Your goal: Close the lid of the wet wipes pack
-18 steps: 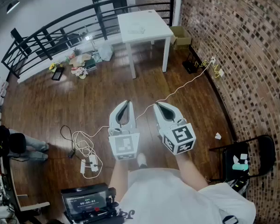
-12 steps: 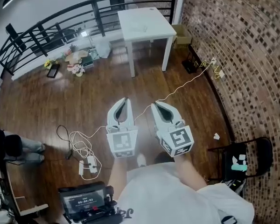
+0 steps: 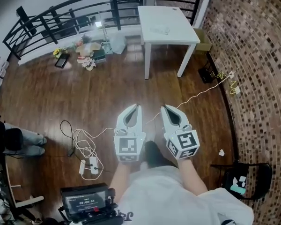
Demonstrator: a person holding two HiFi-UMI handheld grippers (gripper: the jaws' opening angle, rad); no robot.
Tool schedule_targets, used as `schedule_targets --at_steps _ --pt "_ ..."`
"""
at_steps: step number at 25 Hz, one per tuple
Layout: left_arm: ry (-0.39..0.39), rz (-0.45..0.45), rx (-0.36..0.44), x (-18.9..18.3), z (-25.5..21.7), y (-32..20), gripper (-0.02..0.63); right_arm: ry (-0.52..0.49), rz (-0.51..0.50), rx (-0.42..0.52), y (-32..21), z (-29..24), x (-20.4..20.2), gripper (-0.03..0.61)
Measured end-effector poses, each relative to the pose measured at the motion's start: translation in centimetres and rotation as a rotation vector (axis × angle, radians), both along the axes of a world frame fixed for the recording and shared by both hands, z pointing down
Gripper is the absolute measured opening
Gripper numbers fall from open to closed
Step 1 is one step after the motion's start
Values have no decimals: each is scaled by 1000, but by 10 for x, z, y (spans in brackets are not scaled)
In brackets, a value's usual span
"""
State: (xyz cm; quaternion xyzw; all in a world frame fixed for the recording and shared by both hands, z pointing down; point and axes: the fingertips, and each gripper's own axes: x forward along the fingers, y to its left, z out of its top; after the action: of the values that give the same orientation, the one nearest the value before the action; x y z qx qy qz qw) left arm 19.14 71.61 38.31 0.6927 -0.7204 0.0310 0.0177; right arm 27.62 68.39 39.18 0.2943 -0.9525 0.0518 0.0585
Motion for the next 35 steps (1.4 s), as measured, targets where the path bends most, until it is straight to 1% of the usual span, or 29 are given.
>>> schedule_targets --at_steps 2,4,7,11,13,16,17,19,23,27,31,35 --pt "-1 -17 -17 -28 4 -30 15 -28 -23 -5 -32 2 -27 -9" --pt "-10 -3 -20 -47 1 -66 15 -66 -33 -9 -69 -2 -52 -9" --pt "-19 33 -13 -62 -13 -121 15 -110 -34 -16 -130 -16 -79 -9" --pt "-29 13 -4 -86 -30 -190 15 -138 -48 7 -198 -40 -99 -9" --pt "-33 12 -8 -93 -30 -220 15 -134 -40 -3 -224 -37 -103 -9" --pt "-46 42 -47 -93 -19 -260 15 -122 2 -70 -262 -18 -104 -9" --pt "-42 53 -59 -92 -14 -270 15 -116 11 -88 -270 -12 -103 -9" --pt "-28 68 -69 -92 -8 -287 15 -107 24 -92 -283 -7 -102 -9" --pt "-30 93 -43 -97 -8 -328 15 -100 74 -73 -322 -6 -103 -9" --pt "-7 114 -31 -108 3 -374 15 -64 124 -32 -364 3 -108 -9" --pt "5 116 1 -138 4 -431 15 -26 175 9 -424 5 -128 -9" --pt "8 104 17 -184 -8 -493 15 3 203 49 -488 -7 -166 -9"
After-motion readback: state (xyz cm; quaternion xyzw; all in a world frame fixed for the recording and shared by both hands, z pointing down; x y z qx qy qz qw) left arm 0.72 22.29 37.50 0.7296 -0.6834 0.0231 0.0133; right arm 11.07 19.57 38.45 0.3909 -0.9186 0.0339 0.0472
